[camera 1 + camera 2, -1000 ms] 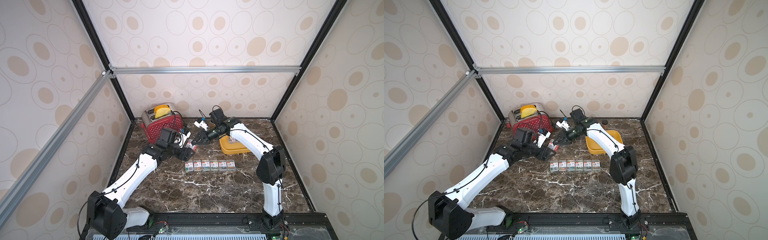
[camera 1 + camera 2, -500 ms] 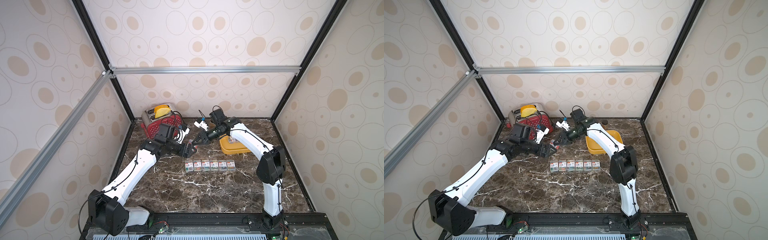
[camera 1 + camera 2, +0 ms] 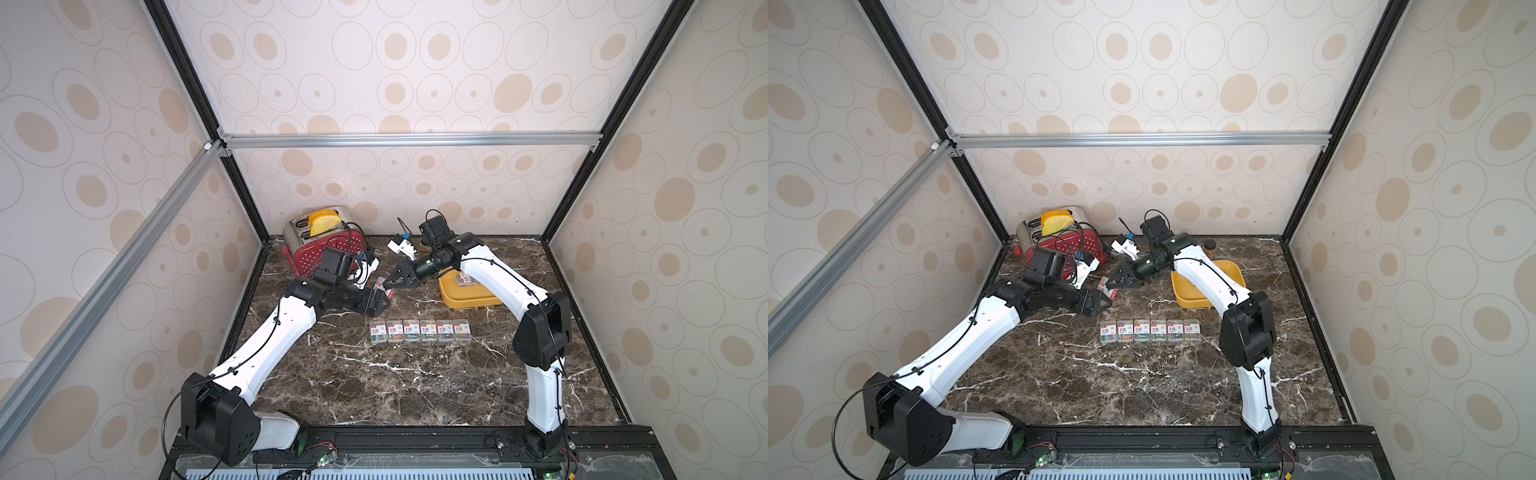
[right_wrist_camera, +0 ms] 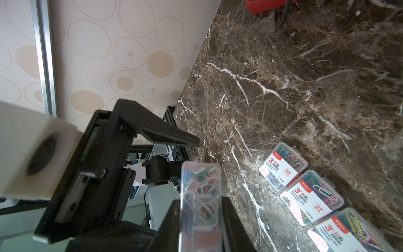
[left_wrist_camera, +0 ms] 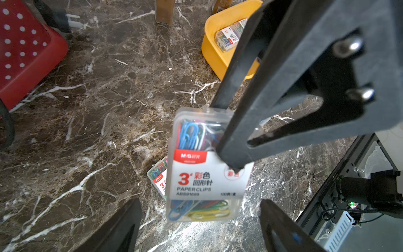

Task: Take the paper clips out of the storage box
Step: Pick up the boxed paper clips from the storage box, then place the boxed paper clips at the center of the board.

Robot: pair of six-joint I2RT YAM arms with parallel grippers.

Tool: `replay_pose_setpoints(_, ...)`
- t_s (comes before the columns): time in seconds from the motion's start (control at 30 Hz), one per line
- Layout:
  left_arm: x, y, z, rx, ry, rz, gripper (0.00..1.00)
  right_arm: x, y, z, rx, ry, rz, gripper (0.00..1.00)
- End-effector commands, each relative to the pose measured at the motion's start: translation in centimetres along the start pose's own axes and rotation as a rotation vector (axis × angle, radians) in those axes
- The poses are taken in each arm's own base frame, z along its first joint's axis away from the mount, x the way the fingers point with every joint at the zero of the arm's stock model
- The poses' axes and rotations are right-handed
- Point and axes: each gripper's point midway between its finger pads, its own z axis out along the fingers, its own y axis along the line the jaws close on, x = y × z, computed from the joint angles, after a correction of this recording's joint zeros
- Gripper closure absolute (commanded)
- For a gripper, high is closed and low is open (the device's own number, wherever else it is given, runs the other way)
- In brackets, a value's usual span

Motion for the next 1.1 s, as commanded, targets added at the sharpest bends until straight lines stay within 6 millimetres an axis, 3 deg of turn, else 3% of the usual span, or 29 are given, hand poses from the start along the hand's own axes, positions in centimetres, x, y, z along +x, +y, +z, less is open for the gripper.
replay_pose_setpoints(0.0, -1.7, -0.4, 0.0, 0.005, -0.031, 0.048, 0.13, -0.5, 1.3, -0.3, -0.025, -0.009, -0.027, 0.79)
replay_pose_setpoints(0.2, -3.0, -0.4, 0.3, 0.004, -0.071, 0.069, 0.18, -0.4, 1.3, -0.2, -0.023, -0.003, -0.023, 0.79)
replay_pose_setpoints(0.47, -3.8, -0.1, 0.4, -0.013, -0.095, 0.072, 0.38, 0.0, 1.2, 0.2, -0.02, 0.013, -0.019, 0.8)
replay_pose_setpoints(0.8, -3.2, 0.4, 0.6, -0.038, -0.084, 0.055, 0.55, 0.0, 1.3, 0.2, -0.021, 0.013, -0.019, 0.77)
replay_pose_setpoints(0.87, -2.7, 0.8, 0.6, -0.056, -0.071, 0.05, 0.64, 0.0, 1.4, 0.2, -0.021, 0.013, -0.021, 0.74)
replay_pose_setpoints(0.93, -2.3, 1.1, 0.6, -0.068, -0.061, 0.044, 0.66, 0.0, 1.4, 0.2, -0.024, 0.015, -0.018, 0.68)
replay_pose_setpoints(1.07, -1.3, 1.7, 0.7, -0.1, -0.038, 0.017, 0.67, 0.1, 1.5, 0.0, -0.014, 0.016, -0.022, 0.44)
